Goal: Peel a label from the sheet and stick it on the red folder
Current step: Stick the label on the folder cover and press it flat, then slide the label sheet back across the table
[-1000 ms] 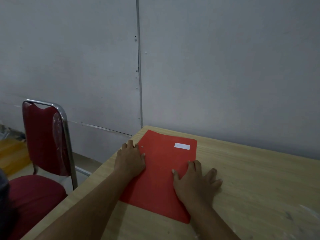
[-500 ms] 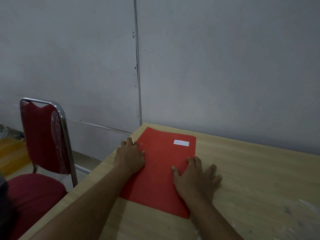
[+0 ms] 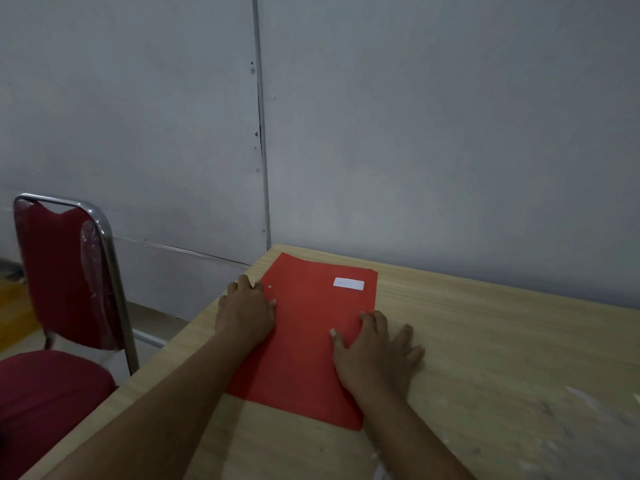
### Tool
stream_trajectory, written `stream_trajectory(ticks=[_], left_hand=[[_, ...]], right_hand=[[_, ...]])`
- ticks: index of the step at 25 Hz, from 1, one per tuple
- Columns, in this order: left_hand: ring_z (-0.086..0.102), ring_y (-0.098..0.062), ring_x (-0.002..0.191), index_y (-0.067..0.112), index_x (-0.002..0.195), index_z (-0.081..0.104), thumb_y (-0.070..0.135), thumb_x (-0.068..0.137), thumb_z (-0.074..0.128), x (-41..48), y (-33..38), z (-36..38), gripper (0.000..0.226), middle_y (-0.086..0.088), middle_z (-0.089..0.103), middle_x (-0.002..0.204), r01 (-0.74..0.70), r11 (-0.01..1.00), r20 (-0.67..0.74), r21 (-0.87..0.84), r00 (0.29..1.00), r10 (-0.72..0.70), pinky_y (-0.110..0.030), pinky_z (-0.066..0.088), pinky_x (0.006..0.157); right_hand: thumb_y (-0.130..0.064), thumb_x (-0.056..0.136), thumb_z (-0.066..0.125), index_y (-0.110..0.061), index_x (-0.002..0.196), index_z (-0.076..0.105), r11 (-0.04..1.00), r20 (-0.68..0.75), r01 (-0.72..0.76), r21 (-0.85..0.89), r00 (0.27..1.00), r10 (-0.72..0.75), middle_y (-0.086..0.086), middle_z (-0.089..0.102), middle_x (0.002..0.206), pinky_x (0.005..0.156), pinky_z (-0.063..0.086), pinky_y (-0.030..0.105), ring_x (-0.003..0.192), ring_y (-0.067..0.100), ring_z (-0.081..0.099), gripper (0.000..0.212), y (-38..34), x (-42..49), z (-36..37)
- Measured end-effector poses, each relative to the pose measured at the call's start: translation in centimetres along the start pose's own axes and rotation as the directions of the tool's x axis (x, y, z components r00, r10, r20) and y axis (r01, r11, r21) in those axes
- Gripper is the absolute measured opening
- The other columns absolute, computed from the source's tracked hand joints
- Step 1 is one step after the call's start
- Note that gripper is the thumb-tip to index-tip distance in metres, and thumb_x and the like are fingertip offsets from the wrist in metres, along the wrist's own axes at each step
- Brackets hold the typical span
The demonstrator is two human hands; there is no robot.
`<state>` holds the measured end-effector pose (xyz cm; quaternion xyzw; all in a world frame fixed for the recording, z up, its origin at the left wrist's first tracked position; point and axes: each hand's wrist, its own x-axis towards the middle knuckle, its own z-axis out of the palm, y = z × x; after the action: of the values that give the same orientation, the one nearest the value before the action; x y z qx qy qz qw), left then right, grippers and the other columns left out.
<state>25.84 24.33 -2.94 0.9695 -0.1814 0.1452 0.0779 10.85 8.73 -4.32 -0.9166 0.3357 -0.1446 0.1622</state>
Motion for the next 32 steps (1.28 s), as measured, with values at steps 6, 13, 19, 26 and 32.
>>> stream_trajectory(ticks=[6, 13, 19, 26, 32], left_hand=[[0.049, -0.029, 0.116, 0.010, 0.135, 0.050, 0.043, 0.099, 0.038, 0.0, 0.4, -0.2, 0.050, -0.014, 0.048, 0.128, 0.038, 0.999, 0.028, -0.015, 0.999, -0.038, -0.042, 0.046, 0.094], [0.055, -0.032, 0.105, 0.013, 0.122, 0.064, 0.034, 0.092, 0.052, -1.3, 2.1, -2.8, 0.039, -0.013, 0.055, 0.115, -0.027, 0.995, -0.112, -0.094, 0.994, 0.016, -0.045, 0.046, 0.089], [0.066, -0.026, 0.081, 0.018, 0.092, 0.078, 0.034, 0.082, 0.047, -7.2, 14.7, -4.7, 0.036, -0.001, 0.069, 0.085, -0.380, 0.848, -0.165, -0.369, 0.925, 0.343, -0.035, 0.053, 0.071], [0.060, -0.022, 0.097, 0.014, 0.096, 0.074, 0.033, 0.086, 0.046, -18.4, 32.9, -3.7, 0.035, -0.004, 0.064, 0.097, -0.548, 0.631, -0.060, -0.549, 0.779, 0.624, -0.033, 0.046, 0.081], [0.055, -0.025, 0.109, 0.008, 0.121, 0.065, 0.037, 0.096, 0.048, -23.3, 40.7, -3.3, 0.042, -0.007, 0.056, 0.122, -0.524, 0.625, 0.039, -0.578, 0.748, 0.662, -0.036, 0.046, 0.093]], right_hand=[[-0.072, 0.086, 0.038, -0.034, 0.146, 0.039, 0.997, 0.082, 0.056, 0.051, 0.995, -0.060, -0.013, 0.029, 0.158, 0.116, 0.015, 0.055, 0.148, 0.033, 0.012, 0.072, 0.8, 0.2, -1.5], [-0.021, 0.085, 0.075, -0.029, 0.067, 0.071, 0.812, -0.036, 0.068, 0.580, 0.998, -0.057, -0.011, 0.073, 0.071, 0.068, 0.051, 0.029, 0.072, 0.008, 0.069, 0.020, 13.0, 1.1, -11.0], [-0.027, 0.092, 0.066, -0.014, 0.058, 0.064, 0.878, -0.022, -0.142, 0.458, 0.985, 0.172, 0.008, 0.067, 0.054, 0.056, 0.046, 0.029, 0.048, 0.017, 0.059, 0.036, 27.8, -5.2, -20.9], [-0.013, 0.079, 0.076, -0.031, 0.076, 0.062, 0.936, -0.271, -0.223, 0.271, 0.916, 0.296, -0.011, 0.069, 0.072, 0.062, 0.045, 0.030, 0.067, 0.011, 0.065, 0.024, 37.9, -9.5, -23.5], [-0.028, 0.083, 0.072, -0.032, 0.095, 0.064, 0.960, -0.281, -0.175, 0.220, 0.931, 0.234, -0.008, 0.066, 0.100, 0.078, 0.049, 0.035, 0.097, 0.017, 0.060, 0.015, 41.0, -9.9, -22.6]])
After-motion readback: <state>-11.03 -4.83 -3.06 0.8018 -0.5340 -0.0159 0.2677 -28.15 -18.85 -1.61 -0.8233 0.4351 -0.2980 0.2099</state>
